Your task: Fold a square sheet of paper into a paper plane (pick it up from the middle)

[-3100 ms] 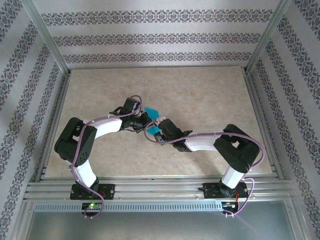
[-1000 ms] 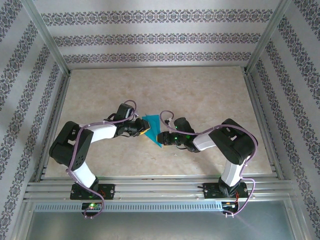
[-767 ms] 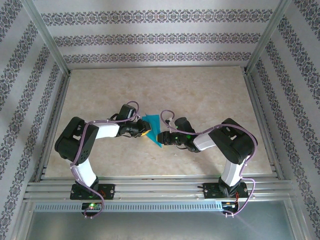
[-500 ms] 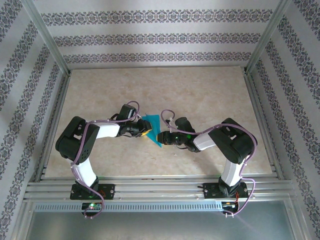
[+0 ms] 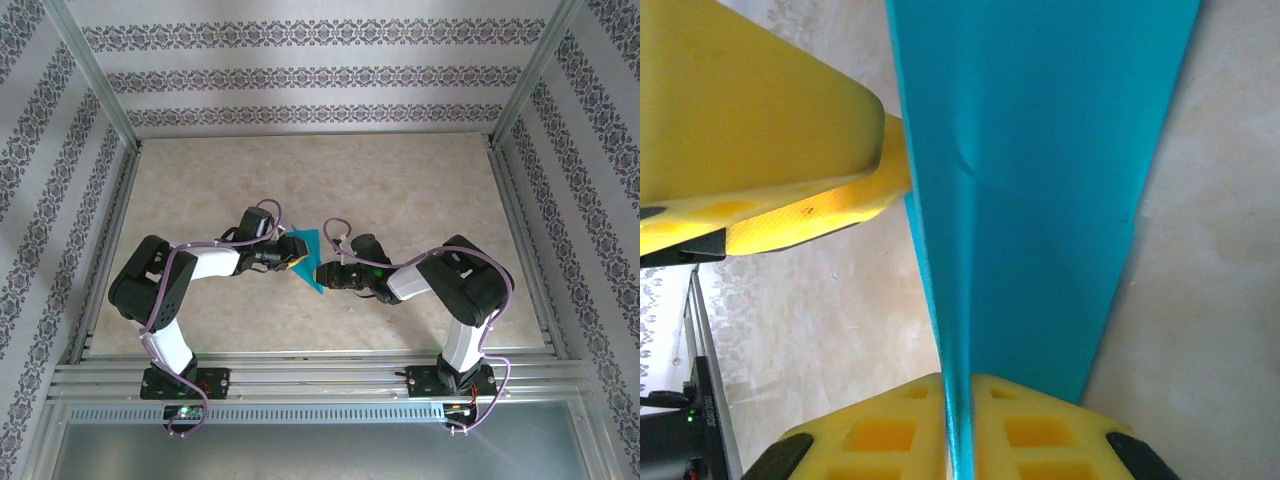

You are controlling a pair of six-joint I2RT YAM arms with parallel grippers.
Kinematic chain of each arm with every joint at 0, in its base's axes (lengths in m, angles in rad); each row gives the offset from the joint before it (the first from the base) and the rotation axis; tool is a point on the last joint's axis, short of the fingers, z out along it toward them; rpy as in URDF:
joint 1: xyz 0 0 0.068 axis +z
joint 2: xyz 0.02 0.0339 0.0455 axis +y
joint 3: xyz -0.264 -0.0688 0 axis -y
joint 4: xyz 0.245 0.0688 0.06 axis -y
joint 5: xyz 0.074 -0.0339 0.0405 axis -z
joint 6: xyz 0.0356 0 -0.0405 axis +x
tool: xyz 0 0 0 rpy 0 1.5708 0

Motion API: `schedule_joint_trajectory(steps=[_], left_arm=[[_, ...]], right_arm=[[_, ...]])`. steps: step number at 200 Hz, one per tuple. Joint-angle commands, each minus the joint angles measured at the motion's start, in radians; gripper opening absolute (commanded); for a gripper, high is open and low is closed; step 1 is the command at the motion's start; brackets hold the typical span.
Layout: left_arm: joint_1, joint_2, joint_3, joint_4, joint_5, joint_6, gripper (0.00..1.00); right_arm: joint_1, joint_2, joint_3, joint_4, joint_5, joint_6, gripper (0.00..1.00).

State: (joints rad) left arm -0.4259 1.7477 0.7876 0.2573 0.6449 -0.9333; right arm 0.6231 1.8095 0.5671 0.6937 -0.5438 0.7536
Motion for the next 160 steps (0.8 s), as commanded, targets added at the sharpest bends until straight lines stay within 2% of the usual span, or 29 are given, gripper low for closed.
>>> schedule_joint_trajectory(steps=[1,92,160], left_arm=[[-0.012,0.020,-0.014,0.048,0.015,0.001,0.31],[-0.022,0.079,0.013,-0.001,0.004,0.007,0.36],[-0.023,0.090,0.065,-0.241,-0.111,0.015,0.37]], right_arm=[[-0.016,0.022,-0.011,0.010,-0.006,0.006,0.15],[-0.021,0.033,-0.008,0.003,-0.009,0.011,0.17],[-0.023,-0.013,-0.014,-0.050,0.019,-0.032,0.26]])
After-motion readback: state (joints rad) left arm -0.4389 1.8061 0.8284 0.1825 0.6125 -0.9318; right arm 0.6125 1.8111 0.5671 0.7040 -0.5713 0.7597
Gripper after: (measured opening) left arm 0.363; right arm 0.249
